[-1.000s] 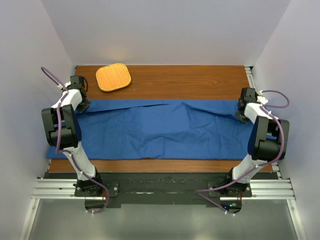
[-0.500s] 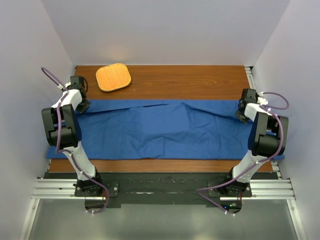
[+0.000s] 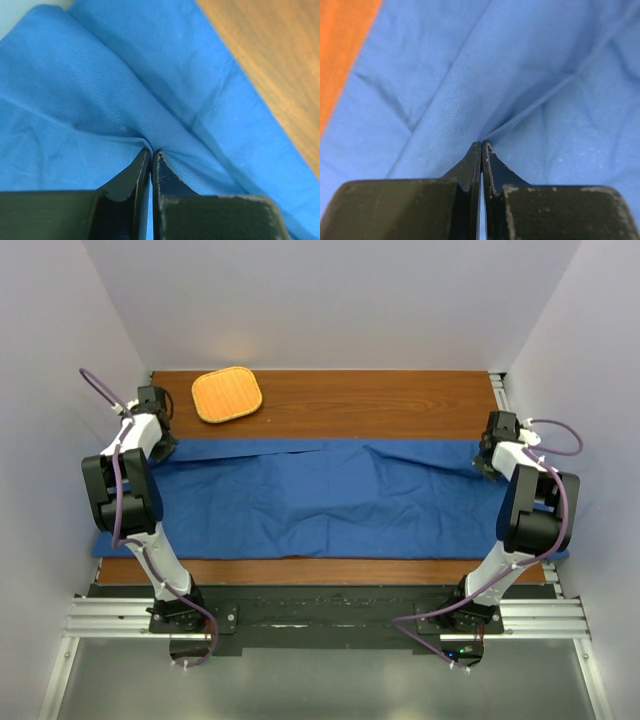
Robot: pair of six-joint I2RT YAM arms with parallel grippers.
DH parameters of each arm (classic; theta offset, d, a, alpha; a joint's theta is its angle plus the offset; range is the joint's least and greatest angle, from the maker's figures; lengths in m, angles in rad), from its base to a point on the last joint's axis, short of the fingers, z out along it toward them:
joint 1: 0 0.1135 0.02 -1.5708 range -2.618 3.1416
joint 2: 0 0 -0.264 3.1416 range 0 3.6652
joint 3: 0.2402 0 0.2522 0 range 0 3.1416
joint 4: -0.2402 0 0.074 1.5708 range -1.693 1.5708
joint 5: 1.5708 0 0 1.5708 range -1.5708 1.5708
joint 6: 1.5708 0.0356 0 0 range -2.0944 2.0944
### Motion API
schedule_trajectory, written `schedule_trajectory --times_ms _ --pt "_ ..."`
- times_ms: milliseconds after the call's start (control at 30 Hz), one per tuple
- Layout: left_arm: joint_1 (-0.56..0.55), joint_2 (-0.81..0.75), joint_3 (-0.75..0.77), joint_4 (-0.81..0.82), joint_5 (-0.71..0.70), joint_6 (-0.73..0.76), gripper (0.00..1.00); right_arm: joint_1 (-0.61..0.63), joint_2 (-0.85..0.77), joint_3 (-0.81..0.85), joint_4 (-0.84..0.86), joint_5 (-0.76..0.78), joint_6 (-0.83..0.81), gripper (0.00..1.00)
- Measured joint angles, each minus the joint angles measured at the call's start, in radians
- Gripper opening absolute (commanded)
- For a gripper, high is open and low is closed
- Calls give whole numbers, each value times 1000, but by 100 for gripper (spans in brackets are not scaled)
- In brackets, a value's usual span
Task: Open and lay out the surgical kit
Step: Open the surgical kit at the center of the board.
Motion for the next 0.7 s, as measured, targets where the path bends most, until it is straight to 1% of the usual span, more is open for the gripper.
schedule_trajectory --times_ms 167,367,500,700 --pt "16 -2 73 -51 -8 0 0 0 -79 36 -34 13 -11 0" --pt "32 -29 201 -127 -30 1 0 0 -192 101 -88 23 -26 0" --pt "63 -103 232 -174 -6 -5 0 0 -292 119 -145 23 -41 0" --pt "108 -261 211 -229 1 -17 0 -1 -498 119 -220 33 -66 0"
